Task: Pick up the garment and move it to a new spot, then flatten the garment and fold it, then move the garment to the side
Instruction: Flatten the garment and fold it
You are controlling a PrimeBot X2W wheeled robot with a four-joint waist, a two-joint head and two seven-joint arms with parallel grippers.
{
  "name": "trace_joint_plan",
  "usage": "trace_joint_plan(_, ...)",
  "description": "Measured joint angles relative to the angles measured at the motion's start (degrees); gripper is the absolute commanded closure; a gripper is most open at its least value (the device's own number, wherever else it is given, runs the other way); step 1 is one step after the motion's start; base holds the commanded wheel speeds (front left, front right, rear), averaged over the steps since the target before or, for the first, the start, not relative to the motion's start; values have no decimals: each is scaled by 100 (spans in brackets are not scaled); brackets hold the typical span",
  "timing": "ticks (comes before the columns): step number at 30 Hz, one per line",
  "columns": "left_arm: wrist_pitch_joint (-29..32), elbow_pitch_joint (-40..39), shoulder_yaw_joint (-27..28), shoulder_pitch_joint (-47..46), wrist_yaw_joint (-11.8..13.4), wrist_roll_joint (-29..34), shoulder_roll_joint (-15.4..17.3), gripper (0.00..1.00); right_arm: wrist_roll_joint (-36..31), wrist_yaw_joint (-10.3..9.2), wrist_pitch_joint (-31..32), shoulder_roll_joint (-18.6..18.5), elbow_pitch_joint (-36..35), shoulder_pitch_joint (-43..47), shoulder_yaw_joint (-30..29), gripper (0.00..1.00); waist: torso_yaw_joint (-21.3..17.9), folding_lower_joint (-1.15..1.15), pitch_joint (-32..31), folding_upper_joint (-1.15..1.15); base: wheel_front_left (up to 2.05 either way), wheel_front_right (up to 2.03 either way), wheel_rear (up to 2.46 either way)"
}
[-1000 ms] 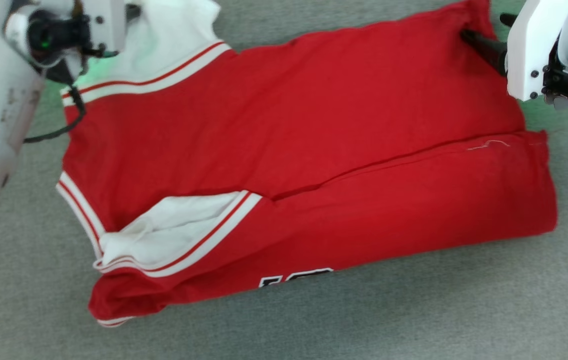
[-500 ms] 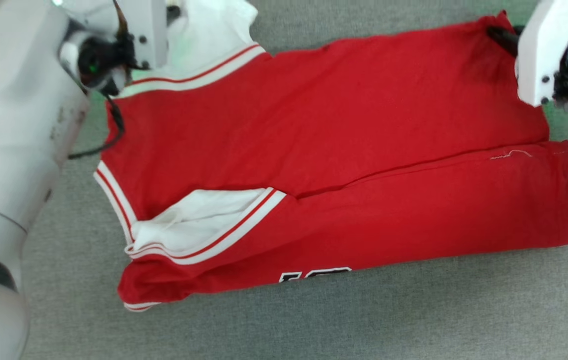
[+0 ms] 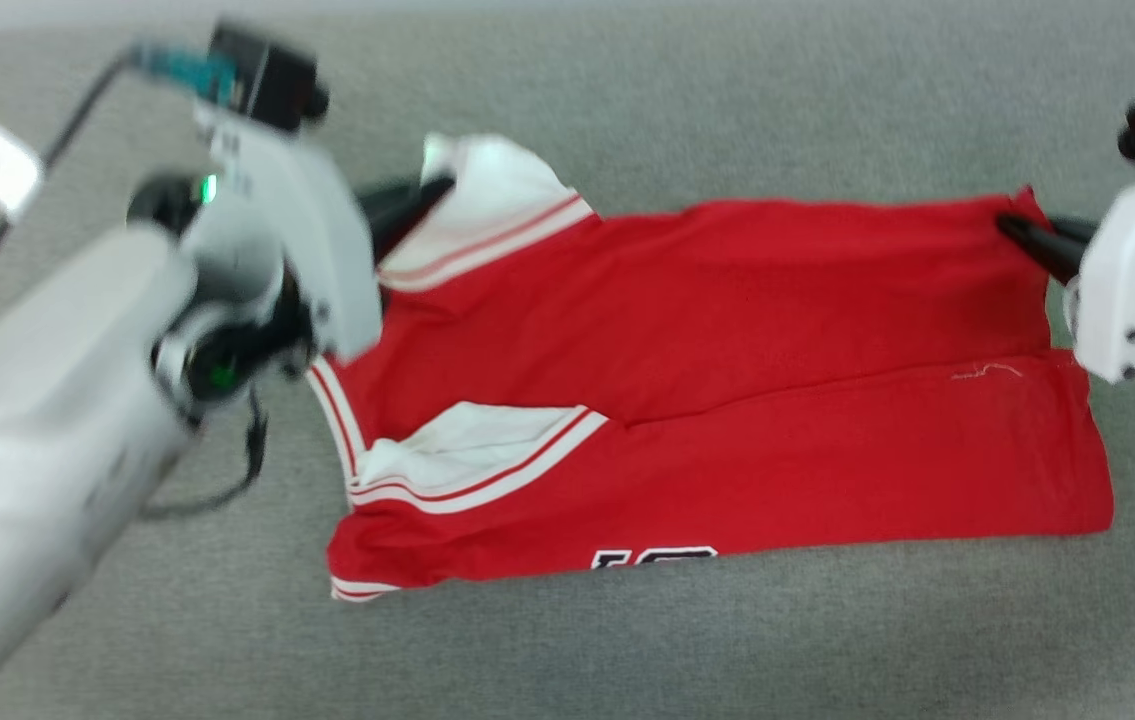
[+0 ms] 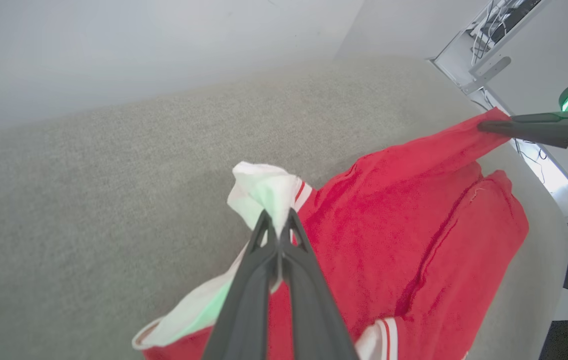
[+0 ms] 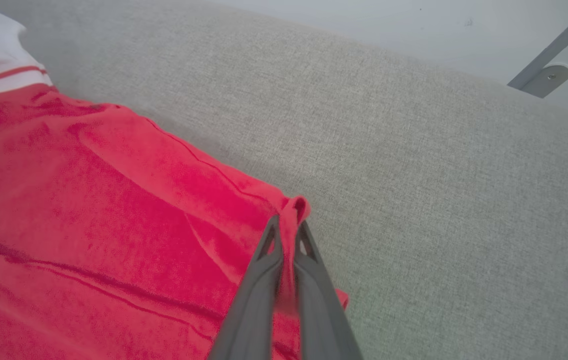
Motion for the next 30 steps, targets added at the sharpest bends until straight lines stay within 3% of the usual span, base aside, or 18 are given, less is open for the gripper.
trace_joint_plan(1, 0, 0, 0, 0, 0, 0, 0, 100, 0, 0, 0, 0, 0, 0, 0, 100, 0, 0, 0, 0, 0, 0, 0)
trace_joint_plan(9, -811, -1606, -85, 1443, 10, -192, 1036, 100, 140, 0, -310, -804, -866, 935, -100, 100, 275, 0, -429, 0, 0, 0, 0)
trace_joint_plan(15, -1360, -2652, -151, 2402, 200, -370, 1589, 100, 275, 0, -556, -1195, -1273, 1783, -372, 100, 416, 0, -560, 0, 0, 0, 0)
trace_joint_plan(20, -1539, -2742, -347, 2787, 343, -305, 1510, 100, 406, 0, -698, -1201, -1278, 2418, -584, 100, 467, 0, -515, 0, 0, 0, 0)
trace_joint_plan(26, -1840, -1950, -459, 2834, 383, 9, 1065, 100, 216, 0, -847, -772, -839, 2565, -846, 100, 403, 0, -407, 0, 0, 0, 0)
trace_joint_plan(27, -1887, -1809, -479, 2835, 382, 65, 1001, 97, 143, 0, -844, -697, -803, 2565, -839, 89, 378, 0, -393, 0, 0, 0, 0)
trace_joint_plan(29, -2027, -1636, -488, 2836, 364, 120, 851, 76, 130, 0, -859, -586, -750, 2565, -902, 48, 334, 0, -372, 0, 0, 0, 0)
trace_joint_plan(30, -2106, -1580, -480, 2837, 331, 136, 786, 62, 141, 0, -882, -547, -735, 2564, -960, 0, 313, 0, -366, 0, 0, 0, 0)
